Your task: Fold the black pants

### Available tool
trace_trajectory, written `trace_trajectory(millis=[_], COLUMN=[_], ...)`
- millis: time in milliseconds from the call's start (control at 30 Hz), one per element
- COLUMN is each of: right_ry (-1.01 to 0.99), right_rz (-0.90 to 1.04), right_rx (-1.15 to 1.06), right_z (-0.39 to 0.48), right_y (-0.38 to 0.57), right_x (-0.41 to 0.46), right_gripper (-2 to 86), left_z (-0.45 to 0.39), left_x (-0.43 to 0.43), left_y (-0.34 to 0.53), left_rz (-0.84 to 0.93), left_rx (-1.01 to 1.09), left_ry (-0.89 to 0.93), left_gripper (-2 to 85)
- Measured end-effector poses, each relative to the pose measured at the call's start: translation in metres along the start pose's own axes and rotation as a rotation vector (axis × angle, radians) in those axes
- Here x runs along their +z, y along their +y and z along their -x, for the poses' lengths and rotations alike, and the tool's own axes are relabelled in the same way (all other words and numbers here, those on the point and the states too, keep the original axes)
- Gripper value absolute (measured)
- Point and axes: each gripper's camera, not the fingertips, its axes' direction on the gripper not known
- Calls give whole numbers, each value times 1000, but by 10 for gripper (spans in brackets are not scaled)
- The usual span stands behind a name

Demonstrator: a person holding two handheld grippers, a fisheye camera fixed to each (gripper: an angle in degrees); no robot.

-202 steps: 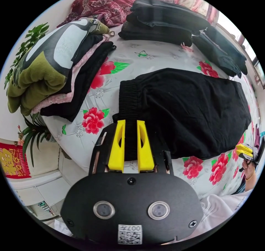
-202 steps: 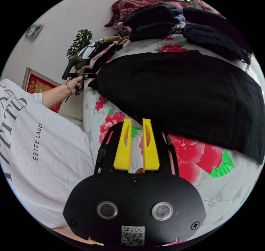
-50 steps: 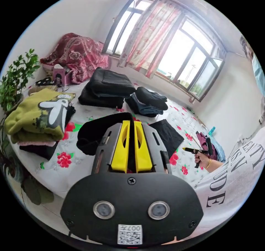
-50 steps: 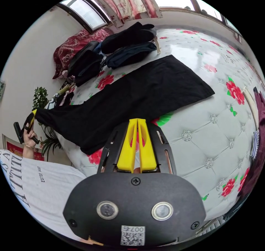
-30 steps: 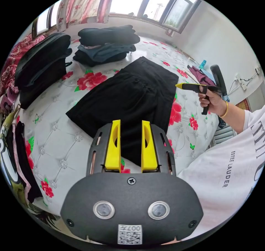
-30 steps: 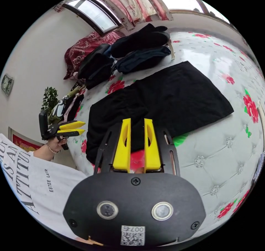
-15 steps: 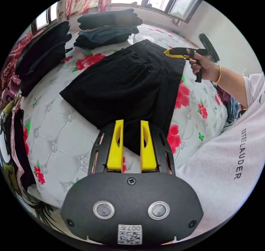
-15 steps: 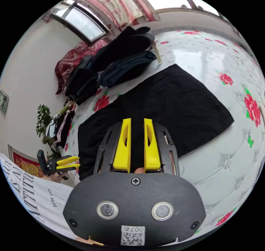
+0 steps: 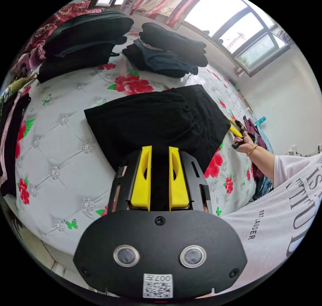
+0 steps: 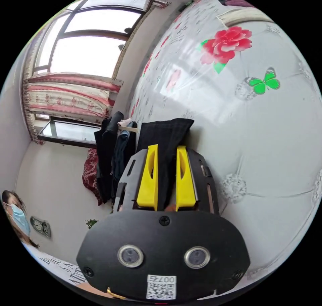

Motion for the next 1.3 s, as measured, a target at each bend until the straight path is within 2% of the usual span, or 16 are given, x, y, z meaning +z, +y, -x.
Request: trace_trajectory(millis=[67, 133, 200, 300, 367, 467, 533, 600, 667, 733, 800, 900, 967, 1067, 1200, 1300], right_ry=[-114, -165, -197, -262, -312, -377, -346, -269, -90, -105, -155, -174, -91, 51, 81, -25], right_rz=[123, 176, 257, 504, 743, 1015, 1181, 1327, 1455, 1510, 1471, 1268, 1037, 839, 869, 1026], right_rx=[47, -28, -202, -582, -933, -1219, -1272, -1277, -1262, -1227, -1192, -1123, -977, -757, -538, -374], right_z=[0, 25, 72, 172, 242, 273, 262, 237, 201, 194, 200, 215, 211, 182, 141, 112], right_y=[-15, -22, -19, 22, 93, 195, 249, 294, 333, 338, 325, 274, 214, 154, 130, 140], right_x=[18, 28, 38, 66, 87, 107, 125, 143, 159, 156, 147, 129, 121, 119, 133, 148], right_gripper=[9, 3, 1, -1, -1, 0, 2, 5, 16, 25, 35, 51, 64, 77, 83, 74], left_z=[12, 30, 43, 67, 81, 103, 118, 127, 137, 148, 155, 167, 173, 176, 169, 173], left_x=[-6, -15, -22, -28, -30, -34, -36, -37, -36, -33, -32, -28, -23, -9, 3, 8], left_y=[4, 9, 15, 24, 29, 37, 43, 47, 51, 54, 54, 45, 36, 15, -13, -22], left_rz=[-8, -18, -36, -53, -66, -103, -135, -145, -136, -120, -110, -105, -98, -46, 36, 87], left_rx=[-54, -130, -182, -269, -317, -384, -424, -435, -441, -442, -430, -407, -390, -334, -246, -275], left_ry=[1, -5, -6, 16, 41, 119, 177, 207, 232, 266, 291, 339, 377, 428, 426, 392], left_gripper=[81, 82, 82, 81, 82, 85, 90, 94, 97, 109, 116, 133, 145, 155, 131, 61])
